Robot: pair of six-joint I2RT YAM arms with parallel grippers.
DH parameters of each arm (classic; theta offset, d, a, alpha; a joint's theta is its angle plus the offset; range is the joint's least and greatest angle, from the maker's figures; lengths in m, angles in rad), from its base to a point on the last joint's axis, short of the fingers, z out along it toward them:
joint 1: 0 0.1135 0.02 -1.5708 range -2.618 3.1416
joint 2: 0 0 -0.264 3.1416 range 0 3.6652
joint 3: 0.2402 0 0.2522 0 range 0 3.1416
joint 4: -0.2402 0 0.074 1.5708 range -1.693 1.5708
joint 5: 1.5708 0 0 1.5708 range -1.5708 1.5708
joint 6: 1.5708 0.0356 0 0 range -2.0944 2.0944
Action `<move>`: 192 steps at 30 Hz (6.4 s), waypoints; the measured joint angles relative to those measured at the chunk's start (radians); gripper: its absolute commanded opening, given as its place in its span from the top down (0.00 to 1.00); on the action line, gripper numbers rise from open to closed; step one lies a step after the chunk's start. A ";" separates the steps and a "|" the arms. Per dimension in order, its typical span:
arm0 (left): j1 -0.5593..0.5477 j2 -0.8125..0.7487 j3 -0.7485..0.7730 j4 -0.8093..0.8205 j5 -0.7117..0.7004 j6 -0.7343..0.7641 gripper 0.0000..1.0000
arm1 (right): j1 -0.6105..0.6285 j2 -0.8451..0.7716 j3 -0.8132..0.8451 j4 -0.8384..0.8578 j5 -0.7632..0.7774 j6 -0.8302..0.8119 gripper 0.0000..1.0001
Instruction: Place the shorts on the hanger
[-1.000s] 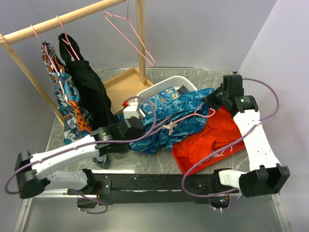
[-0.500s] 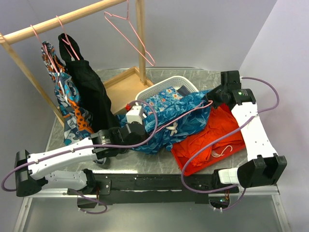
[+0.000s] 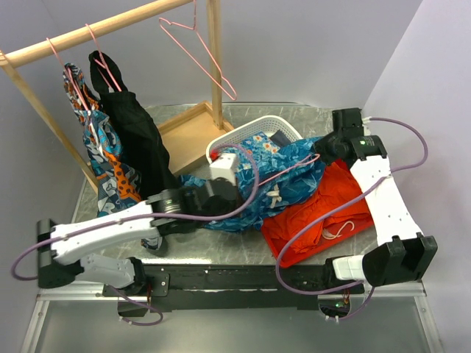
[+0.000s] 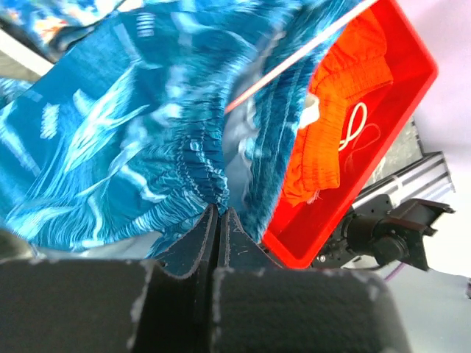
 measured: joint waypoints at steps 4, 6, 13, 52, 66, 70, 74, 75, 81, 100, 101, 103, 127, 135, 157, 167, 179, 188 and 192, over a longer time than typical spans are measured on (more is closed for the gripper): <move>0.000 0.174 0.116 0.010 -0.005 0.045 0.74 | 0.045 0.000 -0.044 0.037 0.006 0.000 1.00; 0.001 0.242 0.152 0.014 -0.010 0.065 0.59 | 0.050 0.005 -0.066 0.038 0.007 -0.004 1.00; 0.002 0.310 0.172 0.016 -0.021 0.170 0.32 | 0.045 0.024 -0.116 0.046 0.001 -0.027 1.00; -0.031 0.192 -0.257 0.574 -0.026 0.761 0.80 | 0.045 0.087 -0.087 0.060 -0.115 -0.126 1.00; 0.000 0.047 -0.269 0.561 0.108 0.703 0.99 | 0.046 -0.037 -0.081 0.114 -0.234 -0.211 0.20; 0.005 -0.043 -0.255 0.506 0.121 0.664 0.99 | 0.046 -0.092 -0.029 0.119 -0.251 -0.269 0.04; 0.005 -0.103 -0.232 0.452 0.128 0.625 0.99 | 0.046 -0.127 0.085 0.121 -0.242 -0.334 0.02; 0.005 -0.115 -0.224 0.434 0.129 0.617 0.99 | 0.046 -0.141 0.110 0.120 -0.236 -0.351 0.01; 0.005 -0.151 -0.079 0.268 0.134 0.576 0.99 | 0.046 -0.259 0.145 0.146 -0.190 -0.435 0.00; 0.005 -0.316 0.352 -0.066 0.127 0.544 0.99 | -0.112 -0.060 0.071 0.418 -0.254 -0.336 0.03; 0.005 -0.317 0.357 -0.073 0.129 0.542 0.99 | -0.108 -0.037 0.048 0.459 -0.278 -0.325 0.03; 0.005 -0.319 0.369 -0.091 0.134 0.536 0.99 | -0.089 0.004 -0.012 0.528 -0.304 -0.312 0.03; 0.005 -0.480 0.304 -0.181 -0.106 0.370 0.99 | 0.492 0.079 -0.306 0.962 -0.372 -0.279 0.02; 0.005 -0.491 0.256 -0.180 -0.229 0.326 0.99 | 0.518 0.228 -0.138 0.910 -0.297 -0.234 0.02; 0.005 -0.303 0.311 -0.089 -0.593 0.283 0.99 | 0.524 0.208 -0.121 0.650 -0.024 -0.156 0.01; 0.029 -0.039 0.483 -0.058 -0.765 0.341 0.99 | 0.524 0.029 -0.164 0.613 0.000 -0.166 0.00; 0.285 0.159 0.596 -0.071 -0.650 0.332 0.99 | 0.524 -0.114 -0.195 0.552 0.011 -0.222 0.00; 0.337 0.232 0.637 -0.040 -0.642 0.321 0.99 | 0.524 -0.133 -0.200 0.524 0.010 -0.274 0.00; 0.346 0.253 0.665 -0.016 -0.652 0.311 0.99 | 0.524 -0.133 -0.200 0.521 0.006 -0.294 0.00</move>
